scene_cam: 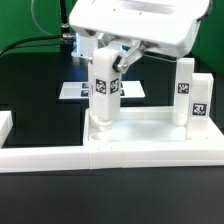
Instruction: Assemble desk
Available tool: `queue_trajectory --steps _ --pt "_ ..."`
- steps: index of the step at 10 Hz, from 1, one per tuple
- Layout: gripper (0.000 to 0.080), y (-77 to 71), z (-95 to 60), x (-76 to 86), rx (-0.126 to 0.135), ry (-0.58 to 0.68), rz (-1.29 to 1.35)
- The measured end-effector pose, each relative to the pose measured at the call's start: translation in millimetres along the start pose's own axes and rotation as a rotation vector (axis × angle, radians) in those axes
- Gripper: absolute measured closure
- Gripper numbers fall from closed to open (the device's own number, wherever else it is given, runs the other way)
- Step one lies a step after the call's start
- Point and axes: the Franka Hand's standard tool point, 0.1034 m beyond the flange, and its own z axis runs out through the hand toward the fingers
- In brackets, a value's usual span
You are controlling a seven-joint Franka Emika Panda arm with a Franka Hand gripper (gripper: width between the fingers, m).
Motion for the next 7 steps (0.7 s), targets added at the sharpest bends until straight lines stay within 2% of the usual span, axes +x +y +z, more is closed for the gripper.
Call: queue_trajectory --steps 3,7 --pt "0.0511 13.7 5.1 -5.1 -0.018 -0.004 0.012" --pt "0.0511 8.3 4.8 -18.4 -0.012 -0.019 0.024"
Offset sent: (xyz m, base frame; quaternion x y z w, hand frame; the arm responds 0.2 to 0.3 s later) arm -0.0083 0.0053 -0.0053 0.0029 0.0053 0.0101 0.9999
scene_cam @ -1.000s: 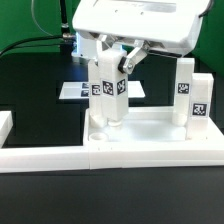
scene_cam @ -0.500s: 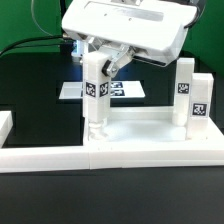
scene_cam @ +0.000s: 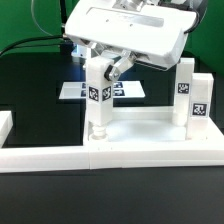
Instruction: Assemble desk
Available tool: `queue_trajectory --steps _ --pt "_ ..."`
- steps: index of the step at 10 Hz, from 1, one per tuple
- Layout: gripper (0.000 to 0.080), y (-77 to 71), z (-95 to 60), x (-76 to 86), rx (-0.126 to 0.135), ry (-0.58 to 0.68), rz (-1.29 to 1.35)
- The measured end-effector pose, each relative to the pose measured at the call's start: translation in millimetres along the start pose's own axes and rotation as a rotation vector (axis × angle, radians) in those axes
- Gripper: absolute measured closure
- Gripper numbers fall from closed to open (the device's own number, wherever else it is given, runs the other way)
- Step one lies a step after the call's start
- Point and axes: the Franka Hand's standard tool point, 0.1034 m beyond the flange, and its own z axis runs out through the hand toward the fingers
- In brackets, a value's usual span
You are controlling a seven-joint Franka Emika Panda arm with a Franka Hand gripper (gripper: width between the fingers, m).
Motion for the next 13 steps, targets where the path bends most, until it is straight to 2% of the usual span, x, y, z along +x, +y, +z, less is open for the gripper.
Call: queue_trajectory --steps 4,8,11,13 --pt "0.0511 -3.3 2.4 1.6 0.004 0.023 -0.014" --pt "0.0511 -0.2 9.1 -5.7 -0.008 0.031 -0.031" --pt "0.0511 3.5 8.0 -10.3 0.026 0.068 -0.01" --pt "0.0511 5.7 7.2 -11.5 0.034 0.076 0.011"
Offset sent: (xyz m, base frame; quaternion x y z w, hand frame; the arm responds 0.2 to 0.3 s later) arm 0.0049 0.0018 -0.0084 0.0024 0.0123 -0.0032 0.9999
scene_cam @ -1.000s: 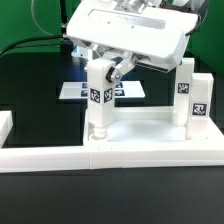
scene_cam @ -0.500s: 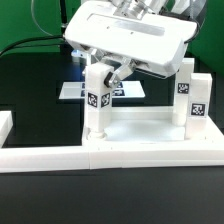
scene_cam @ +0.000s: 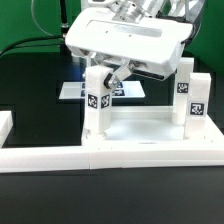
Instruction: Assemble desk
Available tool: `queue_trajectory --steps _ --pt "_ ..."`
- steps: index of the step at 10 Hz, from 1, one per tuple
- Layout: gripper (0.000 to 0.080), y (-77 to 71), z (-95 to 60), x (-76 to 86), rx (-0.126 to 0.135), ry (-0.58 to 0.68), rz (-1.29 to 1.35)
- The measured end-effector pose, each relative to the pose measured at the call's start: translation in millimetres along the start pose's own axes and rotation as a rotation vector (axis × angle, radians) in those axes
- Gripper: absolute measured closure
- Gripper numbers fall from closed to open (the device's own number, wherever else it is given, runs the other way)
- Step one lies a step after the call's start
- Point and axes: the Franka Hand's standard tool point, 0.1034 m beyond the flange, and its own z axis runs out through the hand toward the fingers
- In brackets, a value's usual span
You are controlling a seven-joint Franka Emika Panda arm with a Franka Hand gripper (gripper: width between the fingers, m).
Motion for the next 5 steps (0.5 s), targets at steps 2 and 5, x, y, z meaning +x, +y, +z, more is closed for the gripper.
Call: queue_trajectory --steps 2,5 --pt "0.0511 1.1 0.4 0.3 0.001 0.002 -0.006" --pt "0.0511 -0.4 2.9 -1.9 -0.003 0.007 -0.016"
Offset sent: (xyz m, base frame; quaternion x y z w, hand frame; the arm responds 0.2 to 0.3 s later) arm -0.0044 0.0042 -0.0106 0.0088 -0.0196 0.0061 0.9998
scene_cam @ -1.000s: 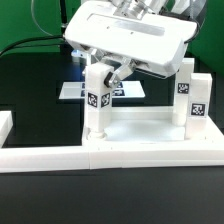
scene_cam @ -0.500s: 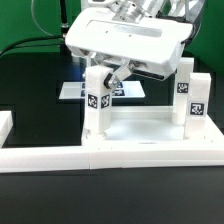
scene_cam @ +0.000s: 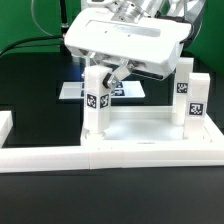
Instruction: Assemble desk
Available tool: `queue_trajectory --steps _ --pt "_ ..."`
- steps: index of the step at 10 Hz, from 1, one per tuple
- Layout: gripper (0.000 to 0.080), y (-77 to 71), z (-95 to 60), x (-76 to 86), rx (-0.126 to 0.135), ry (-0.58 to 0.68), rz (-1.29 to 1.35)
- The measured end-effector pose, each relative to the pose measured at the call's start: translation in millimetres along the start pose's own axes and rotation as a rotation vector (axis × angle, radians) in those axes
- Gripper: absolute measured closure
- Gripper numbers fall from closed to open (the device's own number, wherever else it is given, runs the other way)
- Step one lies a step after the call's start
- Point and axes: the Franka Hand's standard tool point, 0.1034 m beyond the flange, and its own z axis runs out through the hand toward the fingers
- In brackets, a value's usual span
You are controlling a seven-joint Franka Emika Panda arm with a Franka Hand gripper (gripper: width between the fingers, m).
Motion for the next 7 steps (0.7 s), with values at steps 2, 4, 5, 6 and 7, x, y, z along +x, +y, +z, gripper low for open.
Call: queue_trajectory --steps 2,4,5,6,7 --pt "0.0511 -1.0 3.1 -3.2 0.003 0.025 -0.01" --pt "0.0511 -1.2 3.6 -2.3 0.008 0.044 -0.009" --pt "0.0511 -1.0 3.7 -2.0 0.006 0.042 -0.007" --pt "0.0501 -0.5 3.9 -2.1 0.006 0.043 -0.006" --pt "0.0501 -0.3 4.1 -2.2 0.005 0.043 -0.007"
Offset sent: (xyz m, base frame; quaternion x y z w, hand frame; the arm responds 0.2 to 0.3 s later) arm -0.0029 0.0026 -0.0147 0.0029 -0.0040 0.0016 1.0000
